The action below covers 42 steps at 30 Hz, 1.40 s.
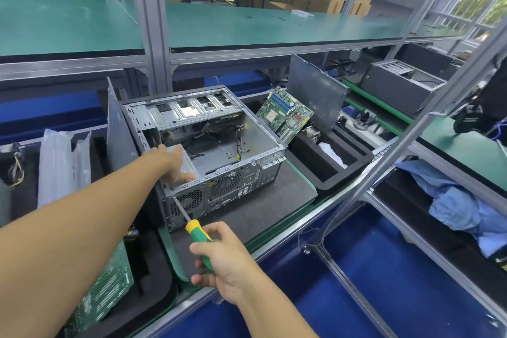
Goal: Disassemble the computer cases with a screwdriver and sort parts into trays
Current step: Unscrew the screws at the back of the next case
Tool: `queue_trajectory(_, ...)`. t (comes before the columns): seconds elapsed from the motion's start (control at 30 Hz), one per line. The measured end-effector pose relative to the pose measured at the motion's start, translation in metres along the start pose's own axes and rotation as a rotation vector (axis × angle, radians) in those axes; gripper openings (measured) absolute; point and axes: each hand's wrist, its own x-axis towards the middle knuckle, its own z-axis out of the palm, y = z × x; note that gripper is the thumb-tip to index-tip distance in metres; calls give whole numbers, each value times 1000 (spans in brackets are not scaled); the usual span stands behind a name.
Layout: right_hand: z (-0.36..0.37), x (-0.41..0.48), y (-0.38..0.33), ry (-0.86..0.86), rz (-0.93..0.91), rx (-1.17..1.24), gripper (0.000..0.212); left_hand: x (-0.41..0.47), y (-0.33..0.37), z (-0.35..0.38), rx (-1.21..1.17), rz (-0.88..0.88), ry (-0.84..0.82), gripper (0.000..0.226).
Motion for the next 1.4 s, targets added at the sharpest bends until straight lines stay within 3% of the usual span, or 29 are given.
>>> queue_trajectory(0.1,1,1,1,-16,43,-36,28,-3,0,0,5,-5,-4,109)
queue_trajectory(0.23,3,3,-3,-12,167,20,14,-5,0,-1,3,-2,-4,109)
queue_trajectory(0.33,3,3,1,-79,231,76,26,-4,1,-2,13,-3,-8,109)
queue_trajectory(0.4,4,4,7,-83,210,51,26,-2,1,-2,16,-3,-11,109)
queue_trajectory(0.5,1,4,13,-62,76,-12,3,-1,0,0,15,-4,-8,109)
queue_trajectory(0.6,-4,5,14,-21,-9,-46,17,-1,-1,0,16,2,5,109)
queue_trajectory(0.73,-3,5,13,-72,56,20,29,0,-2,1,12,3,7,109)
queue_trajectory(0.93,-2,5,-3,-86,198,91,21,-1,-2,1,9,1,5,110)
queue_trajectory(1.1,-6,7,-2,-131,199,132,33,0,-2,2,28,-2,1,106)
queue_trajectory(1.23,-9,8,4,-75,99,84,4,-1,-1,1,36,-11,0,104)
queue_trajectory(1.4,-11,8,10,-60,48,33,22,-5,0,-1,24,-13,-2,105)
